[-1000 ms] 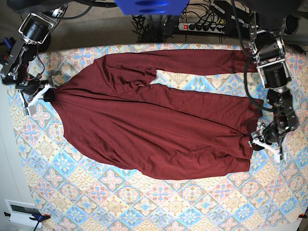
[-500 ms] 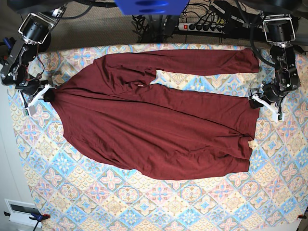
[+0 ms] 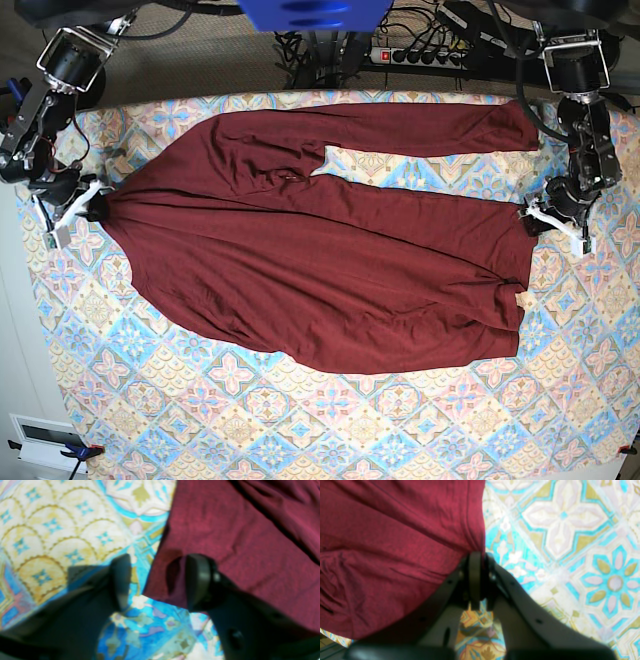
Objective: Layout the t-shirt on the table in an organized manner, then fold the t-shirt properly
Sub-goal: 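Release and move the left gripper back to the sleeve end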
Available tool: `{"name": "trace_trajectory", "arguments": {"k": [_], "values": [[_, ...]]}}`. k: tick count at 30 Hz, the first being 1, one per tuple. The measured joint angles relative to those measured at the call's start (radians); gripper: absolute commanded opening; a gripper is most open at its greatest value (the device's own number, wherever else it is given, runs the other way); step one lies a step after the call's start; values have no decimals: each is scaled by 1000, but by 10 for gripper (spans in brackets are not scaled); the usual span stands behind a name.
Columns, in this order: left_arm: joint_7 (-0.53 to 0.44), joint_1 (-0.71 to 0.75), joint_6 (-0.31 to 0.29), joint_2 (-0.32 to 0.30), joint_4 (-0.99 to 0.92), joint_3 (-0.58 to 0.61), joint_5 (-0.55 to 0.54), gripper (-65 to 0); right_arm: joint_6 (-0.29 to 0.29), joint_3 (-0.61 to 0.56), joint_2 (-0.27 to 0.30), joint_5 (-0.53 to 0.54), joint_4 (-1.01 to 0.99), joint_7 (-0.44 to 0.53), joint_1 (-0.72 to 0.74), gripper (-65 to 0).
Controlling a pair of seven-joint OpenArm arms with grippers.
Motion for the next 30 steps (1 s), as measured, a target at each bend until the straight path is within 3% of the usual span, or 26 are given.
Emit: {"name": "trace_trajectory", "arguments": {"k": [3, 7, 10, 16, 19, 26, 30], "values": [[-8, -2, 2, -14, -1, 93, 5, -572, 0, 0, -1, 1, 0, -1, -1, -650], [-41, 30, -7, -34, 0, 96, -27, -648, 0, 0, 0, 1, 0, 0, 0, -650], [-38, 38, -8, -62, 0, 97, -32, -650, 0, 0, 0, 1, 0, -1, -1, -650], [4, 192, -26, -122, 106, 31, -182, -650, 0, 1, -1, 0, 0, -1, -1, -650], [42, 264, -26, -118, 166, -26, -174, -650, 0, 2, 0, 0, 0, -1, -3, -650], [28, 355, -27, -119, 192, -86, -169, -650, 0, 2, -1, 1, 0, 0, -1, -650], [35, 361, -33, -115, 194, -117, -93, -650, 0, 0, 0, 1, 0, -1, -2, -650]]}}
